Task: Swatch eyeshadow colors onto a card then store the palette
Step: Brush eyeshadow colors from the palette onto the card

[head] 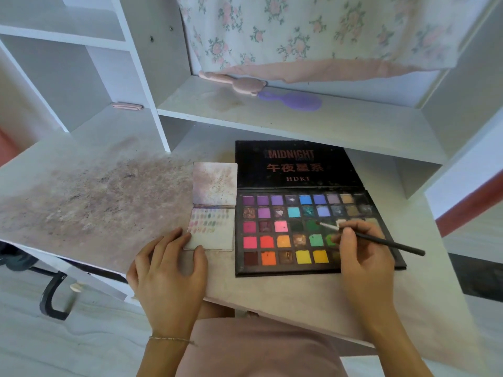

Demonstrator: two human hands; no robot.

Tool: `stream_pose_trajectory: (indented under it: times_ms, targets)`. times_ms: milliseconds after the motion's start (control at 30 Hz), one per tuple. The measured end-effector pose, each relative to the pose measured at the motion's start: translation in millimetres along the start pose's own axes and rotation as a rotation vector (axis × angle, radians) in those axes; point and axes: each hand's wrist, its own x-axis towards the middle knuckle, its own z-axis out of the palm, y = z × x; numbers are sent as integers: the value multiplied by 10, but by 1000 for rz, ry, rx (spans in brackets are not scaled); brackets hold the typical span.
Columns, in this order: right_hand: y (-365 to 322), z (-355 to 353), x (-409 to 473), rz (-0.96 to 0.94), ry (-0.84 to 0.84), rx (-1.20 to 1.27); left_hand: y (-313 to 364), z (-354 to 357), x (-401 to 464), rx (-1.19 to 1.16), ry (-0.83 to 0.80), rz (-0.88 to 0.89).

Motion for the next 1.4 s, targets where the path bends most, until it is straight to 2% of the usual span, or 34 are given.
stream_pose_trajectory:
  times_ms: [300,733,1233,1400]
  targets:
    - [128,-295,66,49,135,-132,15,-24,-16,-24,6,9]
    - [152,-297,94,69,0,-267,12,-16,-18,-24,-8,2]
    - [111,-286,77,60,58,-148,13,-7,-15,-25,14,0]
    - [24,-116,25,50,6,-66,11,-12,-12,-24,10,0]
